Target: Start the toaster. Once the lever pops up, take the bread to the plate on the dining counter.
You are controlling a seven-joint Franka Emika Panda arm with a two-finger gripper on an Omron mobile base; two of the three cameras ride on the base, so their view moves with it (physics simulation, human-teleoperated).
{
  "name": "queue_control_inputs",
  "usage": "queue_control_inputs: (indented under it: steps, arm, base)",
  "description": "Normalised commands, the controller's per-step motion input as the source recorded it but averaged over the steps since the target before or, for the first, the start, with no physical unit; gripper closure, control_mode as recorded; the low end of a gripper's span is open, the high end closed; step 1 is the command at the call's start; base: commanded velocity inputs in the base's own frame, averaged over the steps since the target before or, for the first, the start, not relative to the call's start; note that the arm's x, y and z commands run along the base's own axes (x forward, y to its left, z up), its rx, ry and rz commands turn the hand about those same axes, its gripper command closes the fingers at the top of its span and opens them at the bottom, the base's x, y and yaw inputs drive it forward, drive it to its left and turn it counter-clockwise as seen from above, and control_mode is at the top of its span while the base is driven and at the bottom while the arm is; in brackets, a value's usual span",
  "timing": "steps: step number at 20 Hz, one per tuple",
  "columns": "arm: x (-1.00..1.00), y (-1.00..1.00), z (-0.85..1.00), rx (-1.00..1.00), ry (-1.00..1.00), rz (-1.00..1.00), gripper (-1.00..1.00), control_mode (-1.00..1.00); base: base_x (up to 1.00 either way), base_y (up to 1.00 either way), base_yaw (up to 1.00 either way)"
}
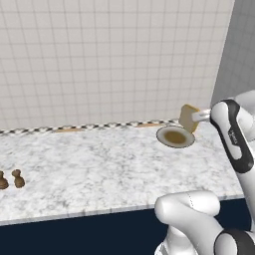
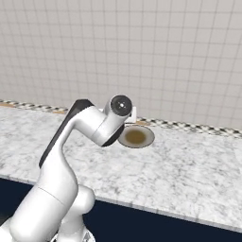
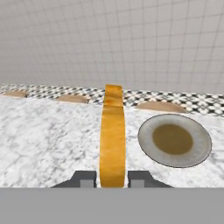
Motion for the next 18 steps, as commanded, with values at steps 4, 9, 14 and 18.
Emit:
queue_control_inputs:
  steps: [4,9,14,18]
  arm:
    - [0.14,-0.01,-0.25,-0.12,0.01,0.0,1.0,-1.0]
    - [0.12,-0.21,-0.5,-0.08,0.02,0.01,1.0,-1.0]
    - [0.09,-0.1,-0.17,-0.03,0.07,0.09,1.0,-1.0]
    - [0.25,0.0,-0.03,0.0,0.13,0.15,1.0,-1.0]
  base:
    - [0.0,0.0,0.0]
    - [0.0,0.0,0.0]
    - [0.0,0.0,0.0]
    - [0.0,0.0,0.0]
